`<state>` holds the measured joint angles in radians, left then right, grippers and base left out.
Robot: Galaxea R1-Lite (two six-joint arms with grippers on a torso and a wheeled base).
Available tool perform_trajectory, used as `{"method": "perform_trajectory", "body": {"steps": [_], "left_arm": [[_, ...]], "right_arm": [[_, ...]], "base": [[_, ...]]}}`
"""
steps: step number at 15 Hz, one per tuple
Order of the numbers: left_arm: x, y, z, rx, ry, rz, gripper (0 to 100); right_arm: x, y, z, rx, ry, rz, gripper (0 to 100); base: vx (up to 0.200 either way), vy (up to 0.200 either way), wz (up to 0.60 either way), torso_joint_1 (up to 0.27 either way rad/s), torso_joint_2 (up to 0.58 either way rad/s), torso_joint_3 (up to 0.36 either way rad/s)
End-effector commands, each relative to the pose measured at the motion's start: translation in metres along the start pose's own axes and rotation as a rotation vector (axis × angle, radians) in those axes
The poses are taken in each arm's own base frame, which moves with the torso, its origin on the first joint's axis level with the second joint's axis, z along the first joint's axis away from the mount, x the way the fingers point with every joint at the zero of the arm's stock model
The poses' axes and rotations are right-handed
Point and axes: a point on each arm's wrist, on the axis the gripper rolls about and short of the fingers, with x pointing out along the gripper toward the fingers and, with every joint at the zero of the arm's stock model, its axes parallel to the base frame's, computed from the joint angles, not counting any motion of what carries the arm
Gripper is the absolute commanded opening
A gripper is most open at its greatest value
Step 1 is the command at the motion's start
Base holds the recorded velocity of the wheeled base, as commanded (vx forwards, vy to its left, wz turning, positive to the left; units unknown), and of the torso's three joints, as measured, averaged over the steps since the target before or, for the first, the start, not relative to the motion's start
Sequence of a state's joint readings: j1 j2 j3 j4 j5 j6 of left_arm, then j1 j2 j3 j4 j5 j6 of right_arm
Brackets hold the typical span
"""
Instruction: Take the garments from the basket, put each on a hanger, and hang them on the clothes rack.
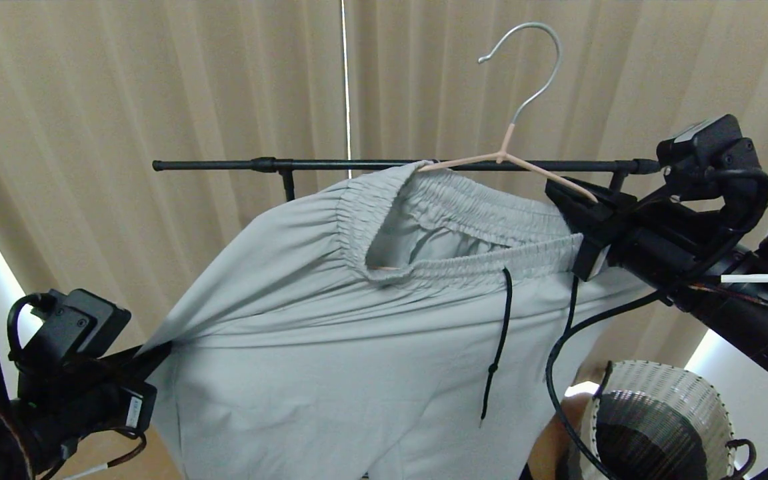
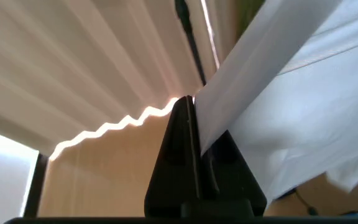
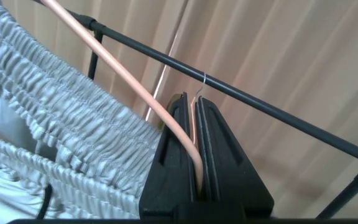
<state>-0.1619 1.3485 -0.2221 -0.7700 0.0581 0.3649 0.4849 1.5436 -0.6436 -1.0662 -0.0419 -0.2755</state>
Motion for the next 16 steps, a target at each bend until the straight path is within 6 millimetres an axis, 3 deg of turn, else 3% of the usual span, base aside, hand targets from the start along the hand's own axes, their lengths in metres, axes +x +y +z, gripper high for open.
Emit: {"method": "perform_trajectory", "body": {"steps": [1,4,5,7,12,16], "left_arm": [[0.004,0.003,0.000,0.015,0.006,0.019,0],[0.003,0.004,0.003,0.034,-0.018,0.024,0],[0.003,0.003,0.003,0.034,-0.019,0.023,100],[0.002,0.002,0.005,0.029,-0.034,0.015,100],[-0.011,-0.011,0.018,-0.098,-0.142,-0.057,100],[-0.014,-0.009,0.028,-0.263,-0.262,-0.057,100]], "right_arm": [[-0.001,0.000,0.001,0.000,-0.001,-0.005,0],[-0.003,-0.001,0.002,-0.002,-0.006,-0.006,0],[-0.003,-0.001,0.002,-0.002,-0.004,-0.007,0],[-0.003,-0.001,0.000,-0.004,0.005,-0.009,0],[-0.015,-0.026,-0.021,-0.024,0.100,-0.106,0],[-0.040,-0.033,-0.036,-0.031,0.174,-0.148,0]], "base": [[0.000,0.000,0.00,0.000,0.00,0.000],[0.000,0.000,0.00,0.000,0.00,0.000],[0.000,0.000,0.00,0.000,0.00,0.000],[0.000,0.000,0.00,0.000,0.00,0.000],[0.000,0.000,0.00,0.000,0.00,0.000],[0.000,0.000,0.00,0.000,0.00,0.000]]}}
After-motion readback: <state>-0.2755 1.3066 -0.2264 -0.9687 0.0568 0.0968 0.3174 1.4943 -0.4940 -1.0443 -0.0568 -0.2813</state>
